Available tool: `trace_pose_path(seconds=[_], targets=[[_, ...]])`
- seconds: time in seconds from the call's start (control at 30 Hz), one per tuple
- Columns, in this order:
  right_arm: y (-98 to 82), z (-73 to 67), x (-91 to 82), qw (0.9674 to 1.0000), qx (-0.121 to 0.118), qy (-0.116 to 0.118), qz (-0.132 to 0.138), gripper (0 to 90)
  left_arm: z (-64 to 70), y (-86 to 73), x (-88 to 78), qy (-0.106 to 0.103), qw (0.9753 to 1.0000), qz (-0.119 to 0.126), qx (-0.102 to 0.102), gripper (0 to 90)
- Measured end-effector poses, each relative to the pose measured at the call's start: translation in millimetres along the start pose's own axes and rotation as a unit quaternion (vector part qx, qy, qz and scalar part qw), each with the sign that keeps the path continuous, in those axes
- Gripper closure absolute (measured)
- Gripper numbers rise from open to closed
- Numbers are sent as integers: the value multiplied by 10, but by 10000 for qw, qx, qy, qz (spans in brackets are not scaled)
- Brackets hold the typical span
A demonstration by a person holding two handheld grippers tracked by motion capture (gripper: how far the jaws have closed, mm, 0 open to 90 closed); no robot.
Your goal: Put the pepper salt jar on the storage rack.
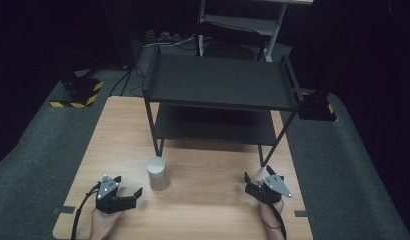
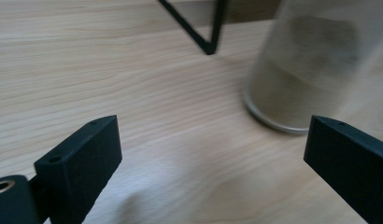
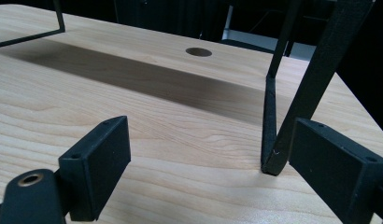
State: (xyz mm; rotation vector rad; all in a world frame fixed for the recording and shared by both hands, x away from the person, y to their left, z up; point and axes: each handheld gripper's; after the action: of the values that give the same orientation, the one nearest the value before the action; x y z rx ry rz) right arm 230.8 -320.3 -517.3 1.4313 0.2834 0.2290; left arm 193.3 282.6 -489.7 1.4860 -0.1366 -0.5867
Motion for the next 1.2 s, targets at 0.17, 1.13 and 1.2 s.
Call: trace_pose_path(seconds=[0.17, 1.13, 1.2], targets=[[3, 1, 3, 10000, -5, 9, -13, 117, 101, 9, 118, -345, 9993, 83, 149, 46], [-1, 19, 2, 10000, 9, 61, 0, 115, 597, 17, 733, 5, 9968, 454, 651, 108], [-1, 19, 1, 10000, 12, 59, 0, 115, 607, 4, 739, 40, 9966, 500, 652, 135]])
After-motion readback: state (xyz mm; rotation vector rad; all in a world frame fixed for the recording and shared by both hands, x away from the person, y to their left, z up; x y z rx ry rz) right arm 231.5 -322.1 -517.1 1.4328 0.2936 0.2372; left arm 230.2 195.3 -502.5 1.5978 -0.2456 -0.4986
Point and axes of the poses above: each handheld gripper's, and its own axes: x roughly forward along the jaws, y roughly out of its top, z roughly to its right, and after that the axes turned 13 degrees about z, right-handed
